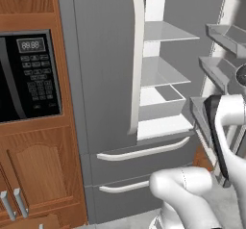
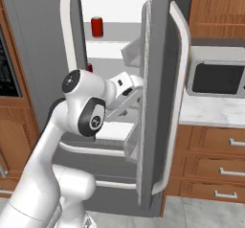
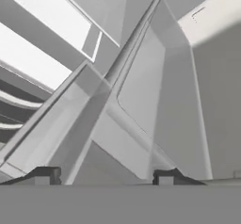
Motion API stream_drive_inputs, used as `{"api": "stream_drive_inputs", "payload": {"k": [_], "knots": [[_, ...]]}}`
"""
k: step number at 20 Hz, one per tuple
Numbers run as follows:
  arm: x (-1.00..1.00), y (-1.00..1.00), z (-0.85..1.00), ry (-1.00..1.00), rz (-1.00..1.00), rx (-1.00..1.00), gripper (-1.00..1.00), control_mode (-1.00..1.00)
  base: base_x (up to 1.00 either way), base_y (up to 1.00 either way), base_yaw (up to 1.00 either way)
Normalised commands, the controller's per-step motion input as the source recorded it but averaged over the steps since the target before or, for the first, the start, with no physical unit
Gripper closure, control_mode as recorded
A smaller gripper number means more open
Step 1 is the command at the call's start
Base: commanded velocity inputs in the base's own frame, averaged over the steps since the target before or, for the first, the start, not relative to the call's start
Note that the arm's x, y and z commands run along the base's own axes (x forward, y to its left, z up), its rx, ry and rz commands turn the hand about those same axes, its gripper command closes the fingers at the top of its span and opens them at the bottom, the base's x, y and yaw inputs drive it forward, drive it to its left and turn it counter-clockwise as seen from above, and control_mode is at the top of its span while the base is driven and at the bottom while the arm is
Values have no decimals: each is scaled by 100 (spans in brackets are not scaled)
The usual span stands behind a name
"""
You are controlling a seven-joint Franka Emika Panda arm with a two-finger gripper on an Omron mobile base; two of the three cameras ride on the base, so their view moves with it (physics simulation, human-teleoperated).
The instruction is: Open the fridge, grab two sodas, and place both sodas inside the bowl with ice on the dining counter.
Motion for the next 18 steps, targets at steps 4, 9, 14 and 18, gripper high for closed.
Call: {"api": "stream_drive_inputs", "payload": {"k": [4, 9, 14, 18], "knots": [[0, -95, 0, 3, 0, 4, -100, -100, 0, 0, 0], [-2, -74, 0, -1, 0, 1, -100, -100, 0, 0, 0], [-27, -28, 0, -5, 1, 0, -100, -100, 0, 0, 0], [-59, 7, 0, -9, 4, 0, -100, -100, 0, 0, 0]]}}
